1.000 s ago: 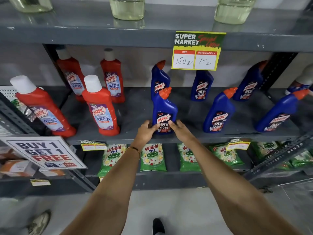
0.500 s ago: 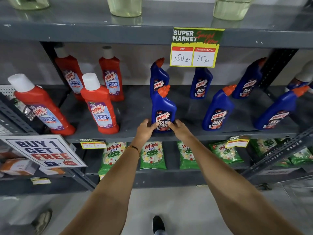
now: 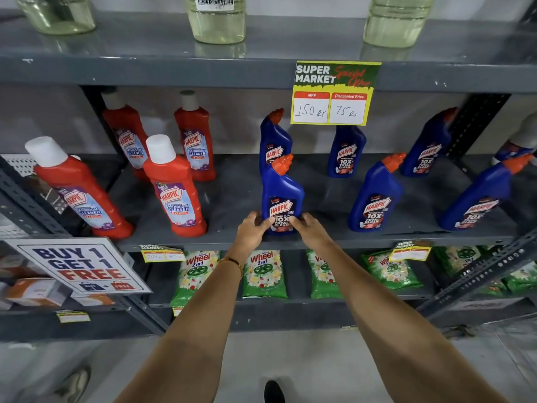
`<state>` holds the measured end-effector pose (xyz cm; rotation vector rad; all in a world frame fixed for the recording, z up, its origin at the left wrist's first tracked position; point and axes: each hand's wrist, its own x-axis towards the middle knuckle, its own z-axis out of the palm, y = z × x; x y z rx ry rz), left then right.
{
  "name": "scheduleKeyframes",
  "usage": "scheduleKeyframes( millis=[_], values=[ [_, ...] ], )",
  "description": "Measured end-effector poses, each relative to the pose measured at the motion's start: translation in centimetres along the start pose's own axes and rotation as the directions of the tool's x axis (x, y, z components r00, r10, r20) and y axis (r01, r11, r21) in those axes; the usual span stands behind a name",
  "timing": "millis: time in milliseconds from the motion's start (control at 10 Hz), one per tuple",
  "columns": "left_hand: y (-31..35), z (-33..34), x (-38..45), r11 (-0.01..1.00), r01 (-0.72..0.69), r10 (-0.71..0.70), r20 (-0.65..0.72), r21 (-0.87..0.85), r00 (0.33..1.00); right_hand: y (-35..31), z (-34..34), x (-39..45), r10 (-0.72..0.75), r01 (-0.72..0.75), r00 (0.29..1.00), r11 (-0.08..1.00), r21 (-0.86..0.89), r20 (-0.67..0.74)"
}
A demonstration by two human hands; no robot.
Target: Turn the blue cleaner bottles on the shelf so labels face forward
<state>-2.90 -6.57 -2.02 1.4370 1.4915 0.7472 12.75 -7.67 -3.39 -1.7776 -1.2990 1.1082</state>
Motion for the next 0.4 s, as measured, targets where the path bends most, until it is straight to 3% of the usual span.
scheduleKeyframes(
  millis=[200,400],
  values=[
    [0.2,-0.1,-0.2,0.996,0.003,-0.004,0.011,0.092,1.0,-0.2,0.0,-0.7,0.011,-0.011,1.0,0.999,-0.034,0.007],
    [0.2,-0.6,-1.9,0.96,0.0,0.028,-0.097,0.281,0.995,-0.6,-0.1,-2.5,-0.041,0.015,0.994,0.97,-0.241,-0.103]
  ],
)
